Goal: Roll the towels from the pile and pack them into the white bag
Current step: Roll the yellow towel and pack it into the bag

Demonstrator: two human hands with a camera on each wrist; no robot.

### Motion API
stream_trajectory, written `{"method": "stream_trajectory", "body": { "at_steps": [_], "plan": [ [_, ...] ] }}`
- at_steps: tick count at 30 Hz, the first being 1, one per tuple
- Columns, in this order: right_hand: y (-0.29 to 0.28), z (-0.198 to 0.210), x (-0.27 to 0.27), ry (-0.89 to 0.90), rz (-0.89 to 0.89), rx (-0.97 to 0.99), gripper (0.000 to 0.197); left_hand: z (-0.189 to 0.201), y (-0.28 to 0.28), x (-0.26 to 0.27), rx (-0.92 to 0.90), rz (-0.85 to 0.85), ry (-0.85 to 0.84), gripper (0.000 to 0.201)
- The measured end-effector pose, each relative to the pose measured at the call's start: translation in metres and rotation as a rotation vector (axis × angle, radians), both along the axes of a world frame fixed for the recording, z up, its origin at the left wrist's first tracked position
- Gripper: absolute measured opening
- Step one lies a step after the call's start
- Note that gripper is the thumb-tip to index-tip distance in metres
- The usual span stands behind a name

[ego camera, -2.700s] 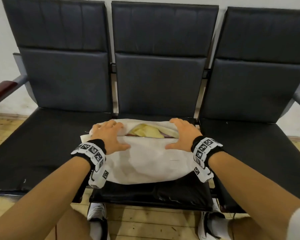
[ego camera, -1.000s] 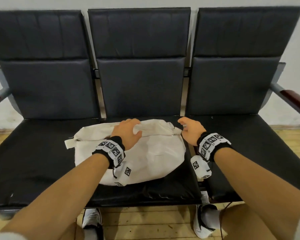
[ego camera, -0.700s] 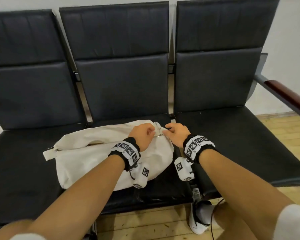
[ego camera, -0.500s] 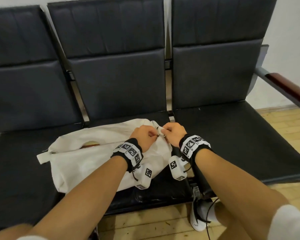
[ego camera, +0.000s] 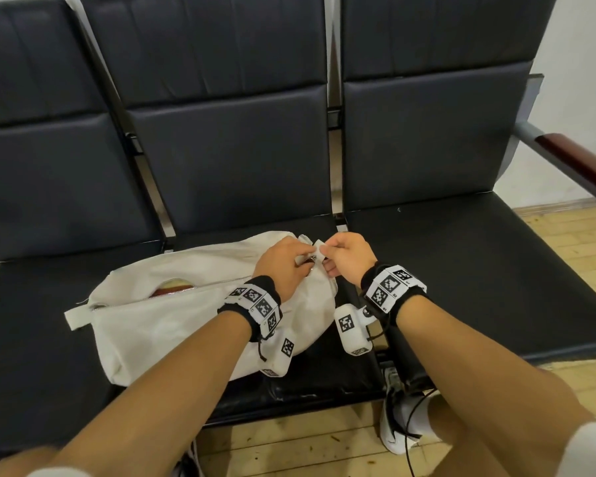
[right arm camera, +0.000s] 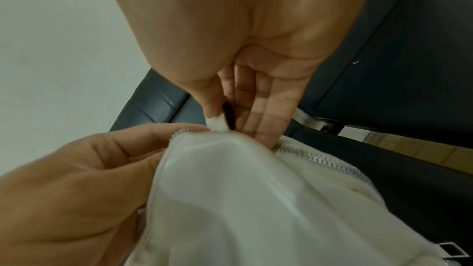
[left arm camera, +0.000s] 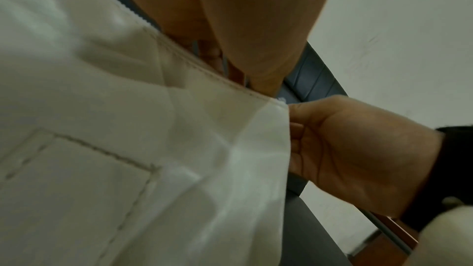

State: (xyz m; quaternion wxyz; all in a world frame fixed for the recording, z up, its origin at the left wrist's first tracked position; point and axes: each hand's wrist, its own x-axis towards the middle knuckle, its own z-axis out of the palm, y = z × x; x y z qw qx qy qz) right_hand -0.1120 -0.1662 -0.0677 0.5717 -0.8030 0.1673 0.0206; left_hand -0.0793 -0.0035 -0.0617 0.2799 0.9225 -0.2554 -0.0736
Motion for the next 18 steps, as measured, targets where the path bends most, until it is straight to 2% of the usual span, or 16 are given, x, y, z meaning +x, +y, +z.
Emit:
{"method": "stream_trajectory", "body": {
  "at_steps": [7, 15, 18],
  "plan": [
    [0.002, 0.004, -0.001, -0.001, 0.047, -0.032, 0.012, 0.007, 0.004, -0.004, 0.167, -0.116, -0.165, 0.035],
    [0.006, 0.000, 0.002, 0.005, 0.052, -0.162, 0.010, 0.013, 0.006, -0.001, 0.274, -0.178, -0.108, 0.031],
    [0.009, -0.002, 0.001, 0.004, 0.108, -0.227, 0.011, 0.015, 0.007, -0.002, 0.311, -0.207, -0.095, 0.025]
  ]
}}
